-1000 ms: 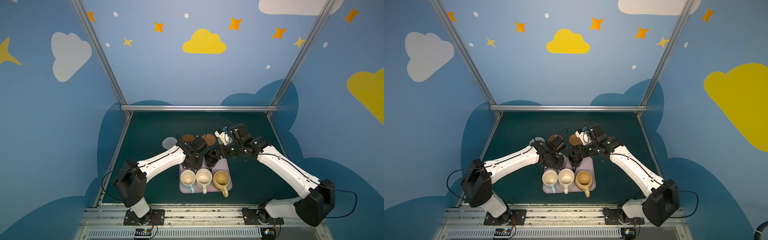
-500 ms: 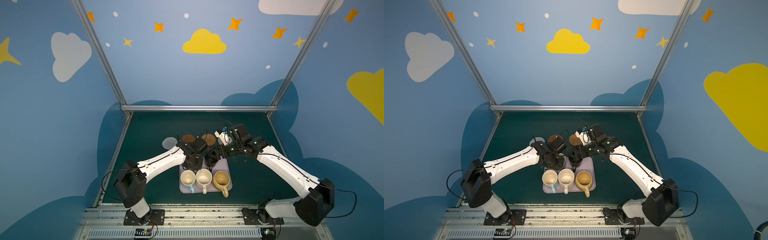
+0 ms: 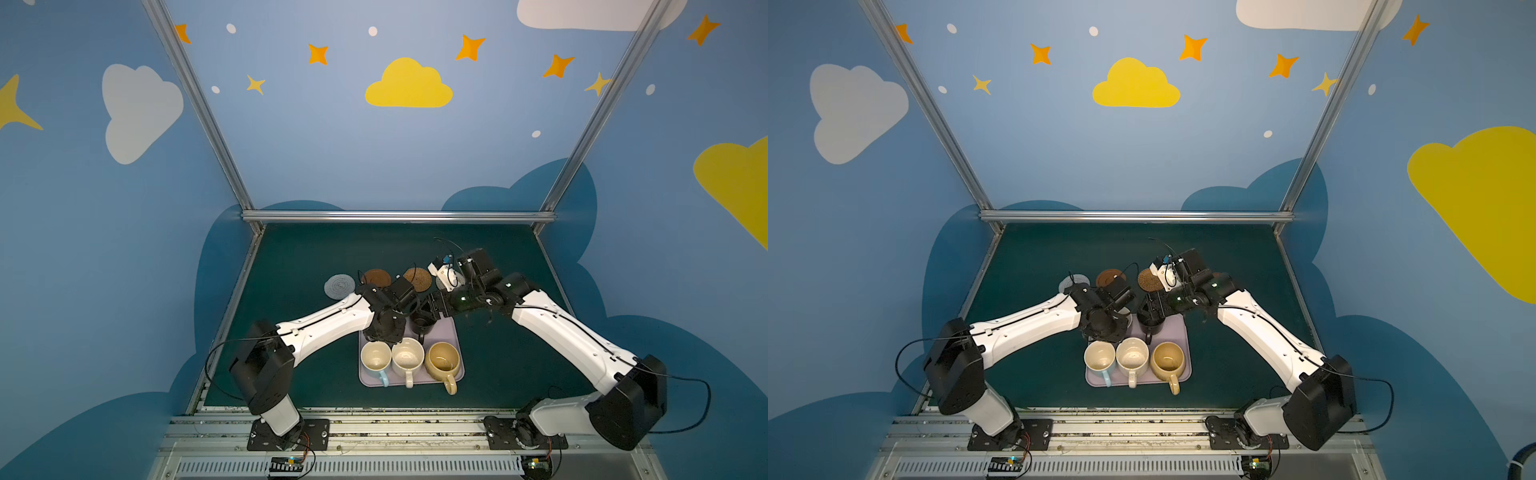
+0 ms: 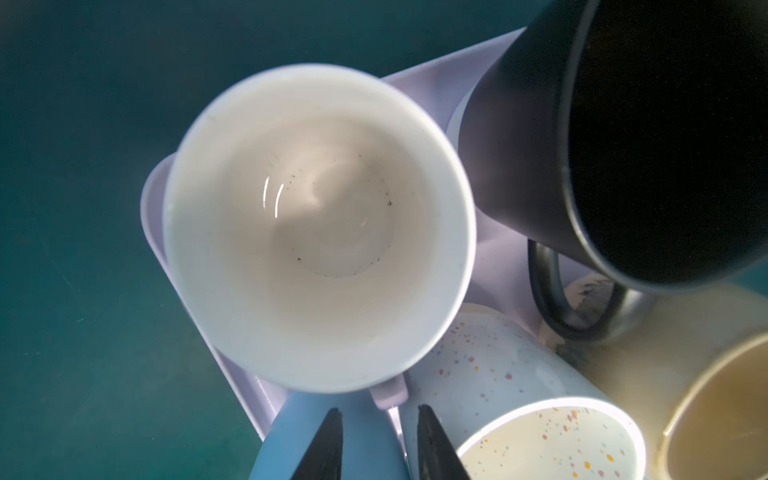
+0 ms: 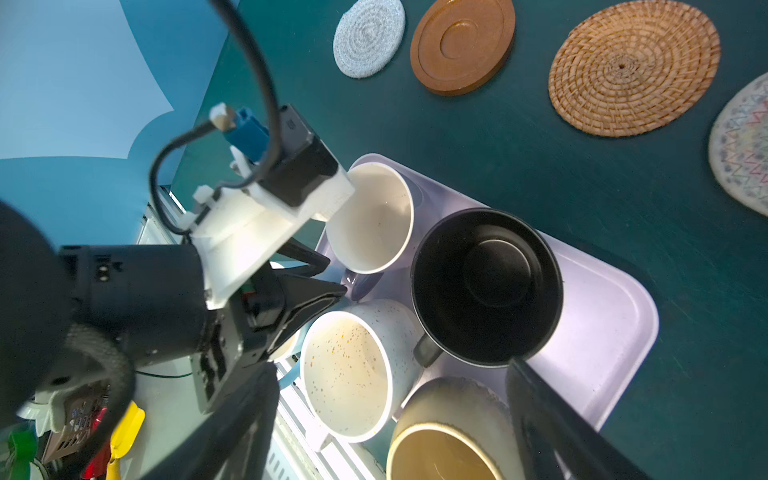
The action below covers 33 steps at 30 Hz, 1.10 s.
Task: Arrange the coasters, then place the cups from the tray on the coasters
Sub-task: 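Lower the left gripper into the white mug and grip its rim while right gripper hovers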
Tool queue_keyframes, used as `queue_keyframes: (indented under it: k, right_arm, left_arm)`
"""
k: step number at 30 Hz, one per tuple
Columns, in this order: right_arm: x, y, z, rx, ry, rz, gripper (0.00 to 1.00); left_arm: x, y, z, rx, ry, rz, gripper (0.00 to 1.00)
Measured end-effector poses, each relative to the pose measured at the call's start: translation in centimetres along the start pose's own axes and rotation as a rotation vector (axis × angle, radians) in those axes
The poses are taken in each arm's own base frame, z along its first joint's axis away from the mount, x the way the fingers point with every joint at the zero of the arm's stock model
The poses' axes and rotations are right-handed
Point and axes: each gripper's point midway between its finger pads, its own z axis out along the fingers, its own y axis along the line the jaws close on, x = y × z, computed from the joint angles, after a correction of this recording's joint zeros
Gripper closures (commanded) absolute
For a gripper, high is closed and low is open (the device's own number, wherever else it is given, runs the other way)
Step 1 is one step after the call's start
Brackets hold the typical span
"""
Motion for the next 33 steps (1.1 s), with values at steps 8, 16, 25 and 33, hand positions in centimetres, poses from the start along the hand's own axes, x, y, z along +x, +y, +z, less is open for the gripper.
queue_keyframes:
  k: [8,16,25,33]
  right_arm:
    - [0.0,0.2,0.0,-0.003,-0.001,-0.011,0.15]
    - [0.0,0.2,0.0,-0.002,0.001,-0.011,0.15]
    - [0.1,0.1,0.1,0.003,0.007,-0.007,0.15]
    - [0.2,0.0,0.2,0.009,0.009,-0.005,0.15]
  left_arm:
    - [0.0,0.1,1.2,-0.023,0.018,0.011,0.71]
    - [-0.1,0.1,1.5,-0.036,0.018,0.029,0.69]
    - [-0.4,0.1,2.5,-0.050,0.013,0.034,0.73]
    - [-0.6,0.0,2.6,-0.046,0.006,0.036,0.74]
